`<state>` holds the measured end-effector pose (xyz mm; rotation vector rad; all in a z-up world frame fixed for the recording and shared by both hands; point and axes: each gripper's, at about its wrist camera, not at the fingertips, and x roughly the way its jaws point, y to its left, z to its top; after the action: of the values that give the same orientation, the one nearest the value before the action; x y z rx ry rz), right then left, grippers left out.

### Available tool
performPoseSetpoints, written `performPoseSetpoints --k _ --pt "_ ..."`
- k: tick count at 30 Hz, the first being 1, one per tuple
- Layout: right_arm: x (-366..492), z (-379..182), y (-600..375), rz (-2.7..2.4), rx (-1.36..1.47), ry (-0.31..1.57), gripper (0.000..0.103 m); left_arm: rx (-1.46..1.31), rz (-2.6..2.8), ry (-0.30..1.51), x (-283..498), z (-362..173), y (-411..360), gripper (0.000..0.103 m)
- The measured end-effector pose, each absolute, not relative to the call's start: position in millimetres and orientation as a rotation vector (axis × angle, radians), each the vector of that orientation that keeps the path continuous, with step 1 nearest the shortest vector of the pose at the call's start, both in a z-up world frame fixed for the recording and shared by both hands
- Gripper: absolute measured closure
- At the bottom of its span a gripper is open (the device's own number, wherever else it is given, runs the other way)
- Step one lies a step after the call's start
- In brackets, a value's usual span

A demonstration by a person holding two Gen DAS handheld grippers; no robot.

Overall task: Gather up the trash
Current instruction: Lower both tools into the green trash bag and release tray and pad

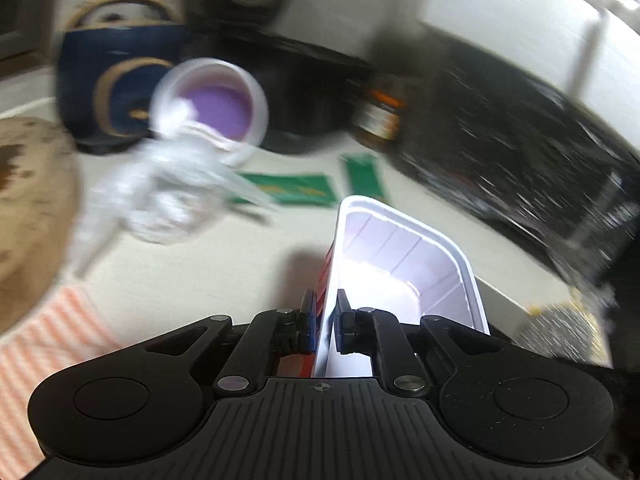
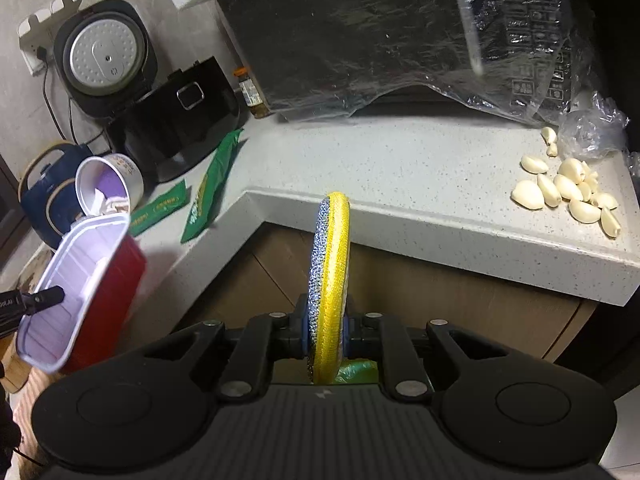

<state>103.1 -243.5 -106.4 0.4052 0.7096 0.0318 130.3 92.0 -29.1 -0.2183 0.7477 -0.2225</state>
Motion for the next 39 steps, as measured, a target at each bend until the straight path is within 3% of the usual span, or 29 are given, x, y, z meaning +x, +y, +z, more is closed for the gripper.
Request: performPoseSetpoints --k 7,14,18,21,26,31,39 --pt "78.2 -114.6 -248.2 -0.034 0.302 0.718 0.089 -0.187 -0.384 1.007 135.1 -107.6 28.7 0.091" --pt "49.3 -157.4 -278.6 -0.137 0.331 0.880 0.089 -0.196 -0.263 1.314 138.7 -251.3 -15.8 0.090" --pt "42.8 -195.2 -288.6 -0.141 0.324 0.999 0.089 -0.173 -0.145 1.368 137.2 -330.4 -37.6 0.090" --pt "44.0 -225.3 -289.9 -0.108 0.298 1.064 0.089 -0.276 -0.105 1.326 138.6 -376.6 -36.1 0.079" --pt "45.8 -247.8 -281.3 -0.062 0.231 1.073 0.089 -0.343 -0.111 1.347 143.4 -435.8 -31.5 0.078" --pt "47.7 -268.1 -278.8 -0.025 0.176 1.144 0.089 -0.388 -0.103 1.350 132.1 -433.3 -10.3 0.078" --pt "104.0 -319.9 -260.5 0.129 0.342 1.284 0.089 -0.463 -0.141 1.314 90.3 -347.7 16.5 0.078"
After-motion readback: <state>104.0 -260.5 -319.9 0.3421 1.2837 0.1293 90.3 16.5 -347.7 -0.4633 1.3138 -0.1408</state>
